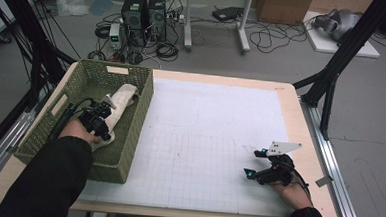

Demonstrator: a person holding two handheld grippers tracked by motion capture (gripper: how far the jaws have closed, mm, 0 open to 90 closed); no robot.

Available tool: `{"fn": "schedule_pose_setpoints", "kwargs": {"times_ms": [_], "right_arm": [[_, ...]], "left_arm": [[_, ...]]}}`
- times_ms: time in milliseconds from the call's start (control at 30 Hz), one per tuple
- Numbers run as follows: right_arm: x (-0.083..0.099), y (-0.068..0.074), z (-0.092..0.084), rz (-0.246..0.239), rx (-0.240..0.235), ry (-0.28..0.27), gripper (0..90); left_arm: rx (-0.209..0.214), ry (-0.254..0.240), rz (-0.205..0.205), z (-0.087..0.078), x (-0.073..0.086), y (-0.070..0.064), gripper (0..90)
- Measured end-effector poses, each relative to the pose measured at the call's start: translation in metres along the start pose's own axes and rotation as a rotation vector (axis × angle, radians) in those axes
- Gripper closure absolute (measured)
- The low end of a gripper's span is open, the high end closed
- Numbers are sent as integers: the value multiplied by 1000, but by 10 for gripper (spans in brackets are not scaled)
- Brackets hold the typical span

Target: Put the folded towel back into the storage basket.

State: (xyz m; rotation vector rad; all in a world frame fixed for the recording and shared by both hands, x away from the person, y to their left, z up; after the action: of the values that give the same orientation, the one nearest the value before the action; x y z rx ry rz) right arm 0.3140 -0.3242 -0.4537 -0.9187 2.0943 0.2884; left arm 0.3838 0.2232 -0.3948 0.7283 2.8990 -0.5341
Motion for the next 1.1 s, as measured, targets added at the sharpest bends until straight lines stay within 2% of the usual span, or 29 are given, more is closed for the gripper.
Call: {"fn": "schedule_pose_setpoints", "kwargs": {"times_ms": [33,100,200,267,300,367,533,600,633,667,733,833,933,967,1033,1100], "right_arm": [[0,1,0,-1,0,4,152],[0,1,0,-2,-3,7,152],[-1,2,0,0,-3,6,152],[-1,1,1,0,-2,4,152],[-1,1,1,-1,-2,5,152],[-1,1,1,-1,-4,9,152],[-1,1,1,0,-3,5,152],[-1,2,1,-3,-4,5,152],[-1,2,1,-4,-5,4,152],[-1,1,1,-5,-4,3,152],[-1,1,1,3,-3,3,152],[-1,0,1,2,-1,-2,152],[-1,1,1,3,-2,5,152],[-1,1,1,2,-4,6,152],[-1,1,1,4,-2,4,152],[-1,0,1,2,0,0,152]], "left_arm": [[11,3,2,1,0,-2,886],[7,2,9,2,-1,-3,876],[28,-39,17,1,-1,-3,756],[44,-74,24,-1,-2,-5,745],[31,-83,21,-1,-3,-5,734],[35,-88,26,2,-3,-5,731],[14,-13,45,15,-2,-7,738],[21,-16,48,15,-2,-8,817],[11,-3,58,14,-2,-8,867],[9,16,48,13,-1,-8,881],[25,55,48,11,0,-9,889],[97,84,42,7,1,-11,890],[128,100,46,9,1,-13,890],[134,90,56,8,1,-13,889],[173,52,55,4,1,-12,867],[149,-38,47,-7,-1,-11,743]]}}
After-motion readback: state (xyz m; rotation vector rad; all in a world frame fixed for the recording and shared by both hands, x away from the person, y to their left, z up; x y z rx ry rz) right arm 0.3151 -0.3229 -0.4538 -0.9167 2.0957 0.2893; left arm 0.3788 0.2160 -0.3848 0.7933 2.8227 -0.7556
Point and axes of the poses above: each handheld gripper's, and its own axes: z roughly forward along the jaws, x roughly out of its underside, y roughly to its left, the point moved 1 cm from there along z, roughly forward along the jaws, and after that the axes turned 15 degrees about x, right-handed, at the moved point
